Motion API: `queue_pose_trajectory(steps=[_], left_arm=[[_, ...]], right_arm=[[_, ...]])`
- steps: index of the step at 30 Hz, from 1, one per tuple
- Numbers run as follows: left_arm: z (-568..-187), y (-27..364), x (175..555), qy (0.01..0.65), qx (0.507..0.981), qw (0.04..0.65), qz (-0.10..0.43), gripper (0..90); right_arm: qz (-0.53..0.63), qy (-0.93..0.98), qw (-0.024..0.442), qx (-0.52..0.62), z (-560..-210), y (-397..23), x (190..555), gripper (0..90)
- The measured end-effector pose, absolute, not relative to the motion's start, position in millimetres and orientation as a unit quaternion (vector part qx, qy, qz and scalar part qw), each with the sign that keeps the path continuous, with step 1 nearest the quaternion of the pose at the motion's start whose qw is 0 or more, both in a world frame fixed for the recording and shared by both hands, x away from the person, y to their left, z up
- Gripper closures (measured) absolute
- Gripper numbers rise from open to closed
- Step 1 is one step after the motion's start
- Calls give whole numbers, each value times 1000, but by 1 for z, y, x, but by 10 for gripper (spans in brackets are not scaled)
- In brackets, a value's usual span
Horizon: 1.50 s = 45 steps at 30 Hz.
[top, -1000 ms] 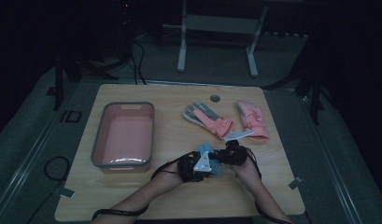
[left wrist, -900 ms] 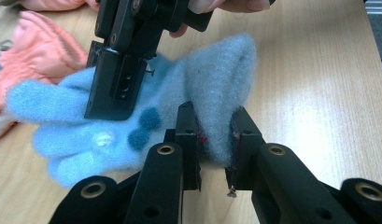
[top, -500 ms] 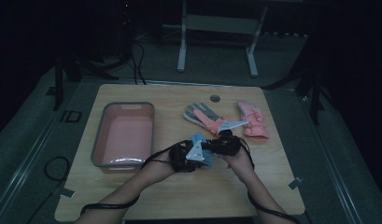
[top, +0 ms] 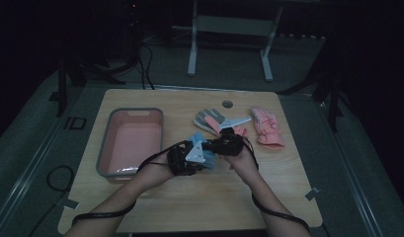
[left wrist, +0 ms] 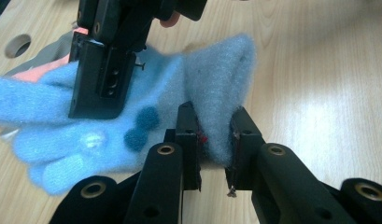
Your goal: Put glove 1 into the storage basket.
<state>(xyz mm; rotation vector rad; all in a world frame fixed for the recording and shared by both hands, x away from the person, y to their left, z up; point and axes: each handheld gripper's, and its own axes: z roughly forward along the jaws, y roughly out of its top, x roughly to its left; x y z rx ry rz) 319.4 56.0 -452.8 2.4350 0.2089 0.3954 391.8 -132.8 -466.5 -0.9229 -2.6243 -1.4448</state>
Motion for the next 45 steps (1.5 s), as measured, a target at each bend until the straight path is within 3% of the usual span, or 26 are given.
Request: queue_pose_trajectory(steps=[21,34,45], left_arm=[[-440,135,320,130,925,307,182,783],[-444,200,315,170,922,294,185,783],[-458,242,319,163,928,285,176,782]], right_arm=[[-464,-851,24,-244,-446,-37,412,799],[-466,-854,53,-223,-449,30,419,799],[-463,-855,74,-220,-461,70,422,799]])
